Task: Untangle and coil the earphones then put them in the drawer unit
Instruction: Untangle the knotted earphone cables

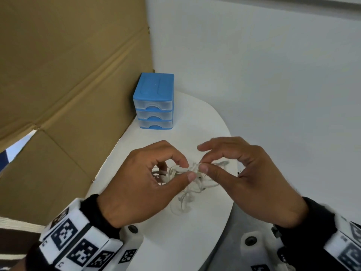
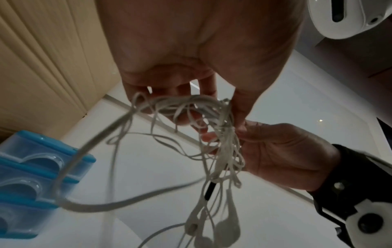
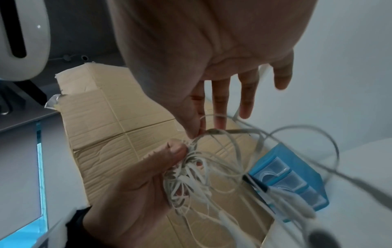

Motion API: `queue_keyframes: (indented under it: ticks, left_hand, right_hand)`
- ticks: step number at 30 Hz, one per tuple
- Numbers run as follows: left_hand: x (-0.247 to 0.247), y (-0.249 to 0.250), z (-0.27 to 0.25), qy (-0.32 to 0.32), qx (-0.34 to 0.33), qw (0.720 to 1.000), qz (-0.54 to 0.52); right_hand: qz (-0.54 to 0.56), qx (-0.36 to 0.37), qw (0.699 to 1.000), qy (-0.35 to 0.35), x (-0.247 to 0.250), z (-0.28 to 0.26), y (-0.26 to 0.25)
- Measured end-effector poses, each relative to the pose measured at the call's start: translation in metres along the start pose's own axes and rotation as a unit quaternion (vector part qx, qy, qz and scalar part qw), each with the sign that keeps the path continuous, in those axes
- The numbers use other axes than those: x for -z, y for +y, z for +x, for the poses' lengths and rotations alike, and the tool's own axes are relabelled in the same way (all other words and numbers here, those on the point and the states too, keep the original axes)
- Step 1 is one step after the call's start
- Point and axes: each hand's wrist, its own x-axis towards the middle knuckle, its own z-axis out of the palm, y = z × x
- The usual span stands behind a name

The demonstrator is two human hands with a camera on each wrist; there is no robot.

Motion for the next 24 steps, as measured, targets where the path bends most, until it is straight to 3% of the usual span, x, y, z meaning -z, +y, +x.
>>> queue_keyframes:
  ticks: [6,12,15,18,21,24]
  left_hand:
    - [-0.007,-0.001,0.0,0.052,0.013,0.998,0.011]
    - [-0.012,0.0,-0.004,0.051,0.02,0.995,0.087]
    - [-0.012,0.001,-0.005,0.057,0.009,0.993,0.108]
    - [-0.013,0.002,-0.005,0.084,0.014,0.992,0.092]
    - [-0.015,0.003,-0.005,0.124,0.031,0.992,0.013]
    - [-0.017,0.006,-0.006,0.111,0.025,0.992,-0.058]
  right_hand:
    - [-0.05,0.003,0.999,-0.019,-0.006,-0.004,-0.007]
    - [-0.086,0.005,0.996,-0.04,-0.007,-0.007,-0.009]
    - [-0.018,-0.048,0.996,-0.077,-0.005,-0.007,-0.014]
    - [0.123,-0.145,0.977,-0.101,-0.009,-0.007,-0.018]
    - [0.188,-0.208,0.958,-0.063,-0.02,-0.009,-0.017]
    - [0.207,-0.202,0.957,-0.003,-0.025,-0.011,-0.018]
